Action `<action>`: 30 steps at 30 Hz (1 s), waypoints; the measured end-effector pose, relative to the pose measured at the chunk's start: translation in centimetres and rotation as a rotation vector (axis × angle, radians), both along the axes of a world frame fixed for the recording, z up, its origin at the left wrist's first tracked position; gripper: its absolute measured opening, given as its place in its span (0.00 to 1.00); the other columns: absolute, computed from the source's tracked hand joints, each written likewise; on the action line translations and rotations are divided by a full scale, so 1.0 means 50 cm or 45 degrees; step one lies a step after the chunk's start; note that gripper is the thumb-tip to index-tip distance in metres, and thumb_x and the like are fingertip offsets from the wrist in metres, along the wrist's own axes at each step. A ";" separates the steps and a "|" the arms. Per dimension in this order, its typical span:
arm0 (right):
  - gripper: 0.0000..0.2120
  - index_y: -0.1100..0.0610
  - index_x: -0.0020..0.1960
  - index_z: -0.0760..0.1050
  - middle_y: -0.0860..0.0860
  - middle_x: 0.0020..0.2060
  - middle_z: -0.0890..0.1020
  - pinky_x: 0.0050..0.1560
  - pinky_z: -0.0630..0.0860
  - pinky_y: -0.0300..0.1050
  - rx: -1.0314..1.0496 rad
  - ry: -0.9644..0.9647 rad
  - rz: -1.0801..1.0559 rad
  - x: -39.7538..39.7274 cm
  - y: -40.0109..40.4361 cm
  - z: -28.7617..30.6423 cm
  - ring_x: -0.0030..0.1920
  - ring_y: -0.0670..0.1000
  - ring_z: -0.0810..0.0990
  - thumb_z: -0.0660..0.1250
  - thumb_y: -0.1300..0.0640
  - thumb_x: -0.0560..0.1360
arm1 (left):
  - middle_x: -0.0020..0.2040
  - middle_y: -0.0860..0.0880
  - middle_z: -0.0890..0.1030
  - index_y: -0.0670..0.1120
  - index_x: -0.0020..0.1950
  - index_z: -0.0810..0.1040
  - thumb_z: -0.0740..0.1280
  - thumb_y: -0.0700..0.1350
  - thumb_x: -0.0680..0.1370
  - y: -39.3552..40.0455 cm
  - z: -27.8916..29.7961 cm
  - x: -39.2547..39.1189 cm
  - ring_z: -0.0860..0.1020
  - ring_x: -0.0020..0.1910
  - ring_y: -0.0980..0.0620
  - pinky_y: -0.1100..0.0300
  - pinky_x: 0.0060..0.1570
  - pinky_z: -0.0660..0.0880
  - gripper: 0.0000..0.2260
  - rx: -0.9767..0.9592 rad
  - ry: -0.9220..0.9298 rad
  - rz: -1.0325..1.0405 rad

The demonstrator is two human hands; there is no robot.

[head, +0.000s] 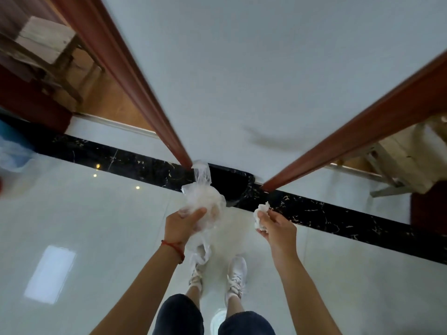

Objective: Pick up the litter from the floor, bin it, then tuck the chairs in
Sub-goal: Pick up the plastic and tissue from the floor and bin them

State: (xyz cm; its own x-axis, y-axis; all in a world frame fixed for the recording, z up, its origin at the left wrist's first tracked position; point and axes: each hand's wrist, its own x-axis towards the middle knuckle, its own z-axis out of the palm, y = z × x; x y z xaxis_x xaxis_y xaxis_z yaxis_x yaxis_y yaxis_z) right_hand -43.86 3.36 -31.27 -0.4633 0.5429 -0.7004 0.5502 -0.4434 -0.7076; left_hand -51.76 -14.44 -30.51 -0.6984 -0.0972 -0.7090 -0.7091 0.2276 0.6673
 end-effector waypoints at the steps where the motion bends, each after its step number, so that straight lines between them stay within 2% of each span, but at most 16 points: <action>1: 0.07 0.53 0.37 0.79 0.52 0.36 0.79 0.34 0.78 0.36 -0.007 0.004 -0.025 -0.010 0.000 -0.018 0.38 0.49 0.78 0.70 0.63 0.71 | 0.34 0.47 0.79 0.43 0.38 0.78 0.73 0.42 0.69 0.006 -0.018 -0.011 0.77 0.34 0.51 0.68 0.29 0.76 0.05 0.000 -0.010 -0.014; 5: 0.07 0.51 0.39 0.79 0.52 0.37 0.81 0.37 0.78 0.37 -0.015 -0.013 -0.073 -0.038 -0.002 -0.087 0.40 0.49 0.79 0.70 0.62 0.71 | 0.32 0.47 0.77 0.42 0.36 0.76 0.72 0.40 0.70 0.018 -0.090 -0.048 0.75 0.32 0.53 0.72 0.22 0.71 0.07 0.001 -0.046 -0.039; 8: 0.06 0.52 0.39 0.79 0.52 0.37 0.81 0.40 0.78 0.40 -0.012 -0.012 -0.080 -0.046 -0.003 -0.134 0.40 0.49 0.79 0.69 0.62 0.72 | 0.34 0.47 0.77 0.42 0.39 0.75 0.72 0.41 0.71 0.022 -0.140 -0.068 0.75 0.33 0.54 0.74 0.21 0.70 0.06 -0.002 -0.080 -0.046; 12: 0.03 0.58 0.46 0.80 0.52 0.38 0.81 0.37 0.79 0.38 0.014 -0.048 -0.058 -0.045 -0.006 -0.191 0.40 0.49 0.80 0.69 0.62 0.72 | 0.38 0.44 0.78 0.38 0.47 0.76 0.72 0.41 0.71 0.032 -0.198 -0.088 0.76 0.34 0.52 0.71 0.22 0.72 0.09 0.058 -0.196 0.075; 16: 0.02 0.57 0.45 0.79 0.51 0.38 0.81 0.36 0.79 0.37 0.040 -0.079 -0.049 -0.047 -0.008 -0.228 0.40 0.48 0.80 0.68 0.61 0.73 | 0.36 0.46 0.77 0.41 0.39 0.76 0.73 0.42 0.70 0.051 -0.248 -0.111 0.76 0.35 0.50 0.66 0.24 0.76 0.07 0.091 -0.288 0.189; 18: 0.02 0.57 0.45 0.79 0.50 0.38 0.81 0.35 0.79 0.35 0.054 -0.076 -0.042 -0.050 -0.008 -0.239 0.41 0.48 0.80 0.68 0.61 0.73 | 0.37 0.46 0.77 0.41 0.40 0.76 0.73 0.42 0.70 0.058 -0.270 -0.122 0.77 0.36 0.50 0.65 0.25 0.77 0.08 0.120 -0.315 0.235; 20: 0.02 0.57 0.46 0.78 0.50 0.39 0.81 0.36 0.80 0.36 0.055 -0.074 -0.044 -0.057 -0.006 -0.245 0.42 0.48 0.80 0.68 0.61 0.73 | 0.39 0.44 0.78 0.40 0.41 0.76 0.73 0.44 0.69 0.065 -0.289 -0.134 0.77 0.37 0.48 0.63 0.28 0.78 0.09 0.147 -0.364 0.277; 22: 0.03 0.58 0.46 0.79 0.52 0.39 0.81 0.38 0.78 0.40 0.030 -0.064 -0.068 -0.065 -0.002 -0.247 0.42 0.49 0.80 0.68 0.61 0.72 | 0.43 0.42 0.78 0.39 0.44 0.77 0.73 0.46 0.69 0.073 -0.303 -0.146 0.78 0.39 0.46 0.57 0.37 0.79 0.12 0.199 -0.407 0.319; 24: 0.03 0.56 0.45 0.79 0.52 0.39 0.81 0.39 0.77 0.41 0.009 -0.057 -0.084 -0.074 0.003 -0.250 0.42 0.49 0.80 0.69 0.62 0.72 | 0.47 0.41 0.79 0.38 0.52 0.76 0.71 0.46 0.71 0.080 -0.310 -0.156 0.79 0.44 0.45 0.53 0.45 0.78 0.15 0.332 -0.444 0.362; 27: 0.04 0.57 0.47 0.79 0.52 0.39 0.81 0.39 0.77 0.40 0.004 -0.054 -0.098 -0.086 0.011 -0.256 0.42 0.49 0.80 0.69 0.62 0.72 | 0.46 0.43 0.79 0.41 0.53 0.73 0.66 0.48 0.75 0.089 -0.303 -0.169 0.79 0.46 0.46 0.55 0.45 0.77 0.12 0.405 -0.448 0.234; 30: 0.06 0.58 0.49 0.78 0.51 0.40 0.81 0.38 0.77 0.39 0.014 -0.072 -0.090 -0.093 0.016 -0.263 0.43 0.48 0.80 0.69 0.61 0.72 | 0.48 0.45 0.78 0.42 0.53 0.74 0.64 0.48 0.76 0.088 -0.297 -0.173 0.78 0.50 0.46 0.52 0.51 0.76 0.11 0.269 -0.348 0.062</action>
